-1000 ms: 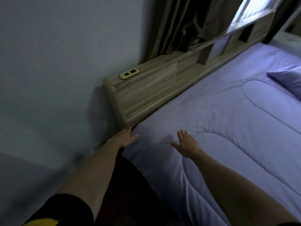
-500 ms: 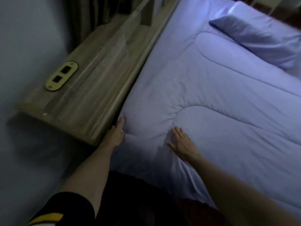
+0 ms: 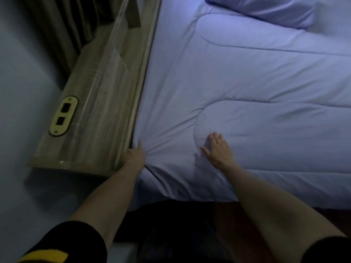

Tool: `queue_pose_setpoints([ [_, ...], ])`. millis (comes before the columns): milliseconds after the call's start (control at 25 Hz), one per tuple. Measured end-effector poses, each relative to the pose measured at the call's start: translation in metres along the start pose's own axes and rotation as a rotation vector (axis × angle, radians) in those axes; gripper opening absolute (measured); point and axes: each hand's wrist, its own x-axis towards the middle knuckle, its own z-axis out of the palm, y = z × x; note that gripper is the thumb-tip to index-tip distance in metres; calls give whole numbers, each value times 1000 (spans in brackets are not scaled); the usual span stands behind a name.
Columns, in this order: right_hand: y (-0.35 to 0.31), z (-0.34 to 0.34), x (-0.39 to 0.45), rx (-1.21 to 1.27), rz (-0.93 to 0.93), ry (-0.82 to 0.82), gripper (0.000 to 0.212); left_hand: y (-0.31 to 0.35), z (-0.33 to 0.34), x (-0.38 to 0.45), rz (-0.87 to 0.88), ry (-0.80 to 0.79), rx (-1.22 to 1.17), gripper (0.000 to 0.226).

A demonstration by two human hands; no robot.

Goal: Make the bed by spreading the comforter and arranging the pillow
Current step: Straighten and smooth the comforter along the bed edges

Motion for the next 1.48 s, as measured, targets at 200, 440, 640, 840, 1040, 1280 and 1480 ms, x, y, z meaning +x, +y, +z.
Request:
queue_pose_setpoints([
  [200,23,12,-7,-31,34,53,79,31,-8,21,56,-119,251,46],
  [440,13,43,21,-37,-6,169,92,65,46,40,530,-120,341,108],
  [640,10,124,-33,-72,23,262,105,0,103,21,606,63,377,140],
  [840,28,133,-53,-65,-84,312,103,-19,100,18,681,131,359,126],
  [1040,50,106,-46,92,-2,519,81,25,93,8,1069,121,429,107],
  [1280,74,107,-11,148,565,555,73,157,151,3,1244,131,490,71],
  [1480,91,130,-27,438,989,683,83,145,177,16,1261,270,513,70],
])
